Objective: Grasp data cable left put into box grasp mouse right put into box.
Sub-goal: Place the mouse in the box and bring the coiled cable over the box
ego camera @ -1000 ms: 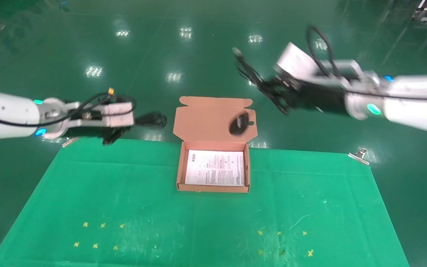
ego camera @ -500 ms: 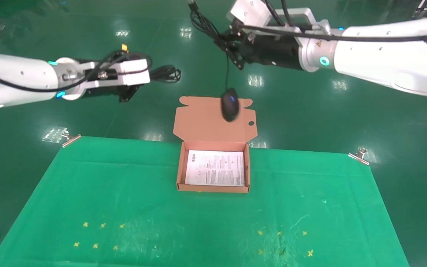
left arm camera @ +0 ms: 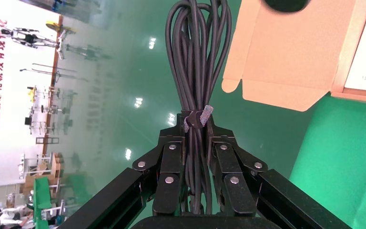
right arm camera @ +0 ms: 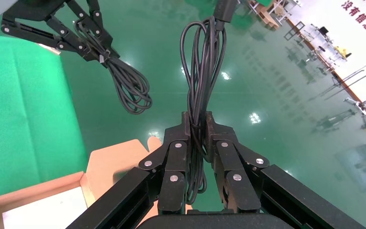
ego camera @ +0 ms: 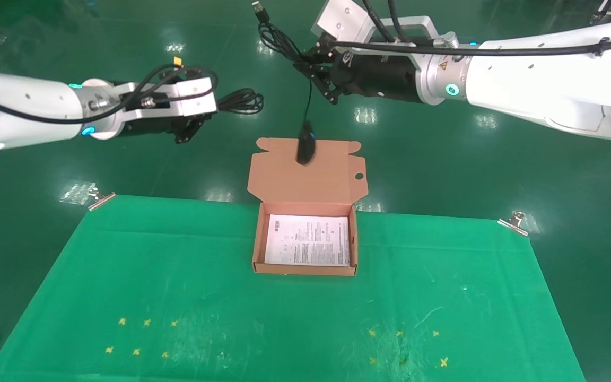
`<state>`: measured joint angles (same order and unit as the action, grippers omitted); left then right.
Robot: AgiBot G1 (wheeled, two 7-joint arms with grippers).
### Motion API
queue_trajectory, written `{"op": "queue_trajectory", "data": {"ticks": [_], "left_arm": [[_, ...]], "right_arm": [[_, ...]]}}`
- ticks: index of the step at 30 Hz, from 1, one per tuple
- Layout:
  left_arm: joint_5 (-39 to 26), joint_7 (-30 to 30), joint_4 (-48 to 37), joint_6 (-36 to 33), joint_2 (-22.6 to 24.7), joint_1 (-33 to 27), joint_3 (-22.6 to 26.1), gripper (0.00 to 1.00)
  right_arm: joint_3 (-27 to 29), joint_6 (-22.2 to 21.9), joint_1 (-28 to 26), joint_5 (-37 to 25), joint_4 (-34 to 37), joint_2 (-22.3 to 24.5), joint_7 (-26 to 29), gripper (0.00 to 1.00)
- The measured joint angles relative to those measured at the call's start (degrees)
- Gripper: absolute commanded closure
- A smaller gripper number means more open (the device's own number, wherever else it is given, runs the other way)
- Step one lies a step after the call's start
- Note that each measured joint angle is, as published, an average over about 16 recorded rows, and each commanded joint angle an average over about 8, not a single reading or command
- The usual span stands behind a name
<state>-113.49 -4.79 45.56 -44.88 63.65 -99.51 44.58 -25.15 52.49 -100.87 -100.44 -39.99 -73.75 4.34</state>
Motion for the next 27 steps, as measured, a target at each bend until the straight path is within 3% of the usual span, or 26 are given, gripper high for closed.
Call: {"op": "queue_trajectory", "data": {"ticks": [11,27], "left_arm": [[-3.2,-3.3,-1.3,-0.6,-1.2,1.4,1.1,1.0],[-13.2,-15.4,1.6,-2.9,-3.7,2.8,3.2,1.0]], "right_arm": [[-0.7,1.1,2.8,0.0,0.5,0.0,-0.6,1.0],[-4.6,-0.1,8.4,0.3,2.8,-3.2,-0.5,1.0]]}}
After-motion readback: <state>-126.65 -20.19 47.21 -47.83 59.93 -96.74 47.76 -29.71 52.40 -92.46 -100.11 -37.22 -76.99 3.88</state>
